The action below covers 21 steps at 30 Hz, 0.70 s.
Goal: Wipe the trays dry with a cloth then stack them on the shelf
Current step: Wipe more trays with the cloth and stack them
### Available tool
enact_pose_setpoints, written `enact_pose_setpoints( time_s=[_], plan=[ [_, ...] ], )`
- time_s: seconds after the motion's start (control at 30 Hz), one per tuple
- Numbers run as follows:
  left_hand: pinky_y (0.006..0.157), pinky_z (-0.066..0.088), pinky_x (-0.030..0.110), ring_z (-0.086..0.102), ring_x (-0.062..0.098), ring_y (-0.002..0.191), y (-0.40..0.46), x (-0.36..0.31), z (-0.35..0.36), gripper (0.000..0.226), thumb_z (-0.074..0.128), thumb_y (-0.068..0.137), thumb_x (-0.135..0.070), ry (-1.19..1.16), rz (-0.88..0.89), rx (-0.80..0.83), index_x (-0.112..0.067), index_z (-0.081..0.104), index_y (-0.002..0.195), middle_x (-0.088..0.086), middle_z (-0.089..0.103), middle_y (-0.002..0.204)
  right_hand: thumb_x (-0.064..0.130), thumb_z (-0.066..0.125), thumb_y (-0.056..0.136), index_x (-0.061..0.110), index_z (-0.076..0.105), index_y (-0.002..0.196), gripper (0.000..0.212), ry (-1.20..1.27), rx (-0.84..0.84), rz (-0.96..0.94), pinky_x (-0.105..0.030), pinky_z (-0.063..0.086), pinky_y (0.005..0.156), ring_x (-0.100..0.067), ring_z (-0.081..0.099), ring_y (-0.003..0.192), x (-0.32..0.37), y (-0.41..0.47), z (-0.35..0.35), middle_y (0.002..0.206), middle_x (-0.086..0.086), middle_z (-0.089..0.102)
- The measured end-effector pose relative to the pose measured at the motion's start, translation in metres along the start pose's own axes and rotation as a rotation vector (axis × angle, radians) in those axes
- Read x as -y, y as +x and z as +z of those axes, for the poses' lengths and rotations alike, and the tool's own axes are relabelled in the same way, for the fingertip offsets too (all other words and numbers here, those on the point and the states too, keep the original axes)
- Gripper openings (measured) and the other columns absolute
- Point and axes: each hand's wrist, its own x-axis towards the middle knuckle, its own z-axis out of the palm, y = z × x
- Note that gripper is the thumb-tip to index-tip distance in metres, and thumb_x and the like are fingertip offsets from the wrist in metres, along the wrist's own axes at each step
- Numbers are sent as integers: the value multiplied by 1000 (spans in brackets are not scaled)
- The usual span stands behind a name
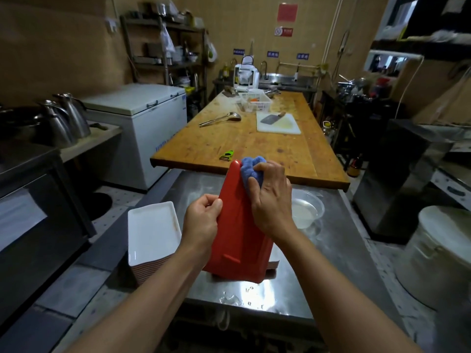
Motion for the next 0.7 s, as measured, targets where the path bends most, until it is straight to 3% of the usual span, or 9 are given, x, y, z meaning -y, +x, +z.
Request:
enact_pose_setpoints(
  time_s=[0.17,0.23,0.37,0.53,0.63,0.7],
  plan=[
    [65,52,35,59,19,62,-1,-7,-1,21,47,96,-8,-139,-68,5,-10,59,78,11,63,71,15,47,96,1,46,115,23,171,19,138,-44,32,106,-26,40,119,-16,3,-9,116,-5,34],
    [68,53,37,58,21,64,1,-10,0,22,47,96,-7,-191,-88,-11,-9,58,77,11,62,72,14,47,96,4,44,116,22,216,19,160,-38,32,107,-23,40,120,-14,8,-11,116,-2,30],
    [69,54,39,59,20,63,11,-14,4,22,48,95,-10,-284,-122,-77,-12,56,75,8,61,69,21,46,97,16,39,116,21,293,29,220,-22,33,85,-9,41,101,-5,18,-13,120,-2,34],
    [61,54,31,63,10,53,34,-24,13,26,52,94,-14,-412,-121,-168,-18,54,68,-4,64,56,25,47,95,23,35,114,22,289,74,249,-45,47,88,-24,55,102,-4,-3,-12,116,-8,52],
    [69,54,36,64,11,55,45,-27,20,25,56,92,-14,-464,-139,-216,-19,56,67,-7,66,55,26,50,93,34,36,104,20,307,85,262,-47,50,83,-26,58,98,-8,-16,-18,110,-7,57],
    [67,53,36,65,9,51,48,-27,25,23,56,91,-14,-503,-152,-235,-18,57,69,-8,66,53,21,56,91,35,41,99,21,368,56,289,-45,52,81,-25,61,93,-10,-22,-24,105,-8,60]
  ],
)
